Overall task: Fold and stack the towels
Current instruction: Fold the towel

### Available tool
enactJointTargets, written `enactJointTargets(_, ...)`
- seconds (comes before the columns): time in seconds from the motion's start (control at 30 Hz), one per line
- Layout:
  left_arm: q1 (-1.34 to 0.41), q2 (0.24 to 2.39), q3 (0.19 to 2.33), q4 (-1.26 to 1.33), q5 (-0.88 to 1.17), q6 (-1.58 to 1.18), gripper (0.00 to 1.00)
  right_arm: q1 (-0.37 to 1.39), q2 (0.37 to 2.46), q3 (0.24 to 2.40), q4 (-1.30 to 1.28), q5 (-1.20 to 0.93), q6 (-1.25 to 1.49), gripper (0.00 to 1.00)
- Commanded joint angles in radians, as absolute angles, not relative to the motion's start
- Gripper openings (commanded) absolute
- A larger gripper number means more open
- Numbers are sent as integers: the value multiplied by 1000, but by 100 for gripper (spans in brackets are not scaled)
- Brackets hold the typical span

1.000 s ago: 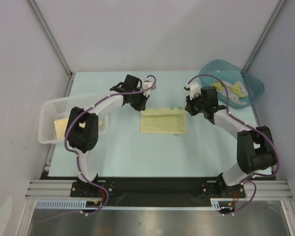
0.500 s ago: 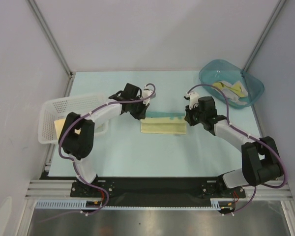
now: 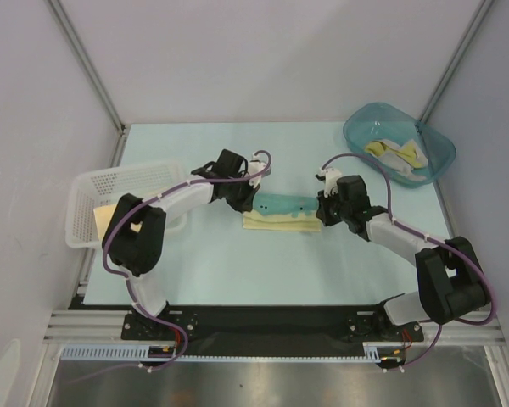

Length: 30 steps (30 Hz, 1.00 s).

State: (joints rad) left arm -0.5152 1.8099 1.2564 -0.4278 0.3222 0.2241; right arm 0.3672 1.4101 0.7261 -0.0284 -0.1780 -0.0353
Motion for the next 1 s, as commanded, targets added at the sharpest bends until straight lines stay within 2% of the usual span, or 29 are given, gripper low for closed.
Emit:
enactJointTargets(0.0, -525, 1795, 1246, -397, 331, 204, 0, 377, 1397, 733, -40, -166, -5, 0)
enactJointTargets(0.43, -532, 1783, 1229, -428, 337, 196, 0, 382, 1378, 726, -98, -97, 44, 0)
enactJointTargets(0.63, -534, 1779, 1221, -459, 354, 193, 1, 382, 1382, 721, -123, -89, 69, 9)
enactJointTargets(0.7, -532, 1770, 1220, -471, 354, 190, 5, 383, 1390, 726, -135, -109, 84, 17)
enactJointTargets(0.73, -532, 1767, 1221, -475, 359, 189, 17, 382, 1388, 733, -141, -129, 103, 20)
enactJointTargets(0.77, -532, 1764, 1229, -491, 362, 186, 26, 382, 1369, 736, -158, -161, 107, 25)
enactJointTargets(0.87, -532, 1743, 1259, -526, 377, 180, 29, 382, 1289, 744, -172, -198, 147, 32)
enactJointTargets(0.97, -543, 1741, 1316, -544, 444, 137, 32, 376, 1252, 799, -205, -213, 198, 34)
